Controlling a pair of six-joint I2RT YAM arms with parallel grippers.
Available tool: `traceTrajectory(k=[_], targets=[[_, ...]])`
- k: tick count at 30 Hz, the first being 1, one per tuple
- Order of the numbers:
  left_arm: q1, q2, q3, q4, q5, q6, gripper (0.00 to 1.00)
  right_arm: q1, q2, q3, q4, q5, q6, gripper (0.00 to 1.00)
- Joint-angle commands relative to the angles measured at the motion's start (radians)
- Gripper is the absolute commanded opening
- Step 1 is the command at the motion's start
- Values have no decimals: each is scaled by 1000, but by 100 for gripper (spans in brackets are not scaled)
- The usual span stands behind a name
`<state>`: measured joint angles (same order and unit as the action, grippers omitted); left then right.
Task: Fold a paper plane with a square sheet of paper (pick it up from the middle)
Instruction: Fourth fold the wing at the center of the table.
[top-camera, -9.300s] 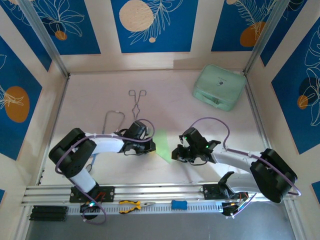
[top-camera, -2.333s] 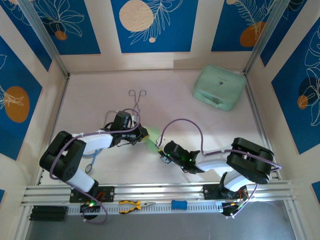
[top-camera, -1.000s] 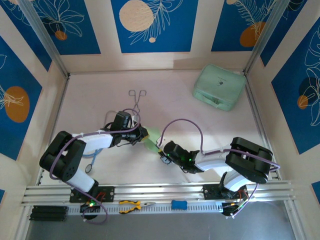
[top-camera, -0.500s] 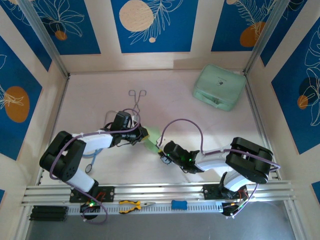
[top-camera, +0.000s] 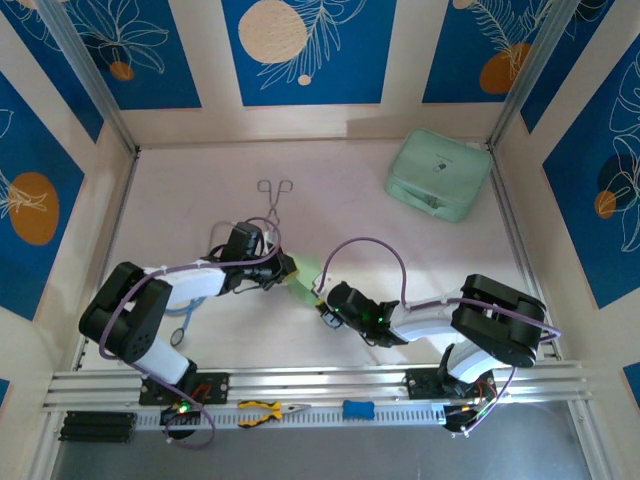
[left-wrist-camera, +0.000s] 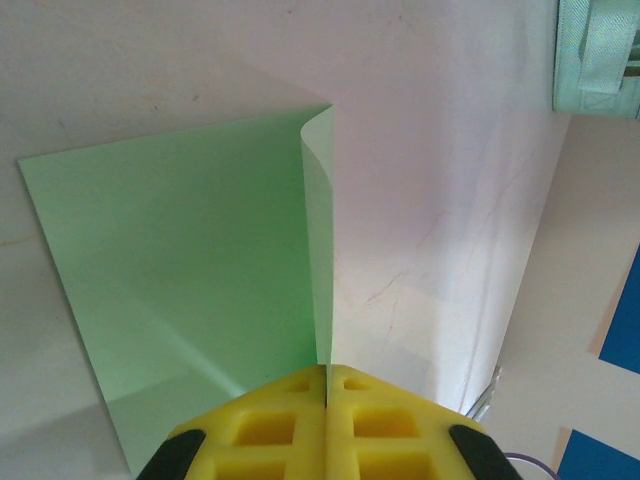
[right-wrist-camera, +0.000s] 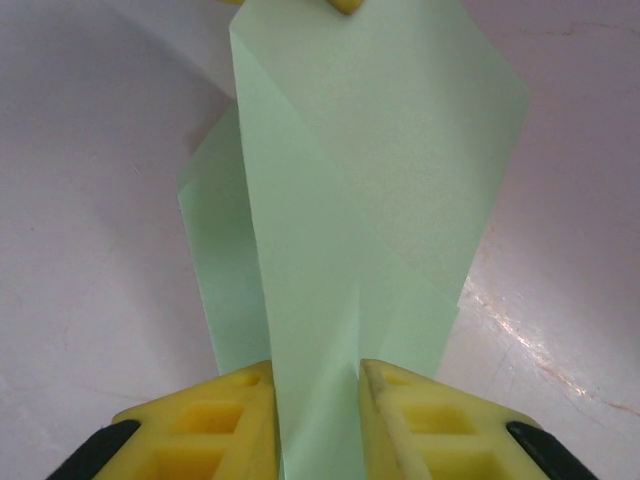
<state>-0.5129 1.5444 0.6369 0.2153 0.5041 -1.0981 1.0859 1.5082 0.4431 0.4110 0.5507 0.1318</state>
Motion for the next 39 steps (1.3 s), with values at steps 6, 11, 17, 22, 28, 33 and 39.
traceTrajectory(k=[6,11,17,22,28,33,39], targets=[[-7,-7,23,-25,13,15,2,0,-14,-7,-10,37,8,28],[-7,-7,24,-25,13,14,2,-3,-15,-6,-10,20,9,23],[-7,-8,24,-28,13,15,2,-3,-20,-8,-5,9,12,17],[-7,-9,25,-31,13,14,4,-3,-17,-6,-13,2,20,13],[-7,-32,38,-66,3,30,19,-6,-8,-6,-15,-16,49,7],[-7,-68,49,-128,-25,55,36,-21,7,-1,-6,-63,99,5],[-6,-105,65,-212,-69,94,43,-44,33,10,-2,-124,165,4]])
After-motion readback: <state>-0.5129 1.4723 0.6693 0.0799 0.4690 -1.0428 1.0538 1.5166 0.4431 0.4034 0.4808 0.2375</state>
